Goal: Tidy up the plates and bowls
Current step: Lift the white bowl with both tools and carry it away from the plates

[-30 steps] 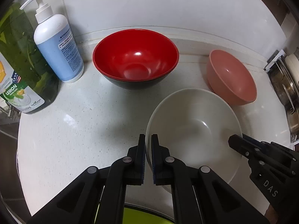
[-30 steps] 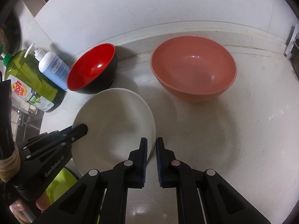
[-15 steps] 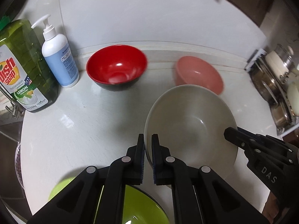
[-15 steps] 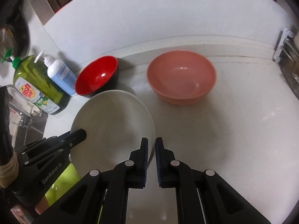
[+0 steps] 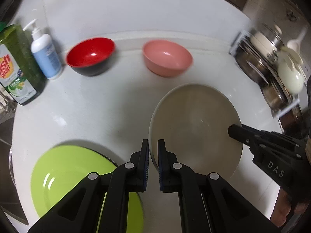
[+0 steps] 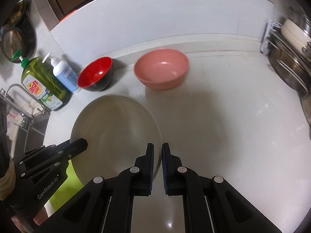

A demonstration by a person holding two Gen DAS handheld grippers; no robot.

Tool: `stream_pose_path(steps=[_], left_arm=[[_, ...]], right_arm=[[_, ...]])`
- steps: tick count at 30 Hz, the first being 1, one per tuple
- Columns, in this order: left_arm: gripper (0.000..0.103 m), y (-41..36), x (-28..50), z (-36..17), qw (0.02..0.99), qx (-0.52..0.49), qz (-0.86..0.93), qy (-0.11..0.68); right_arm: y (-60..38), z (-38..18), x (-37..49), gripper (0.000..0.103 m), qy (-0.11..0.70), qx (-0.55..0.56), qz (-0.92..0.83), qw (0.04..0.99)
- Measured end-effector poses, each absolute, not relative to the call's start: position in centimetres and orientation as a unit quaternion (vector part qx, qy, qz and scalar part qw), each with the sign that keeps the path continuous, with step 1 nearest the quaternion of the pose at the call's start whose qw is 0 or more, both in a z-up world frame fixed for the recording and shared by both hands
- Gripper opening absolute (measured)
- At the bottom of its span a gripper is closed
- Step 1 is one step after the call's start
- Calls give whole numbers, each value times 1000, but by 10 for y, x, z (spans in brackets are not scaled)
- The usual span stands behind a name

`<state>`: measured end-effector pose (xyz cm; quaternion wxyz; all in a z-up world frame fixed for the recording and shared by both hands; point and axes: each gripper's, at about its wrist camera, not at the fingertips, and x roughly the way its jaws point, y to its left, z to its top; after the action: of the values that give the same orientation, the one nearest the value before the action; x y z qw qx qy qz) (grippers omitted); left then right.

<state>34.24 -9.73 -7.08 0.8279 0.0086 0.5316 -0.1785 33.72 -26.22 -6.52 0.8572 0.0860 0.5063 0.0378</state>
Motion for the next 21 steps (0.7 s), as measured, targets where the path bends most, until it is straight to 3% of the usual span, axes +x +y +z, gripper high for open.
stream_pose_path(steps=[21], left_arm=[[9, -157, 295, -110, 780, 43, -218, 585]], right_arm=[[-325, -101, 271, 10, 552, 109, -22, 826]])
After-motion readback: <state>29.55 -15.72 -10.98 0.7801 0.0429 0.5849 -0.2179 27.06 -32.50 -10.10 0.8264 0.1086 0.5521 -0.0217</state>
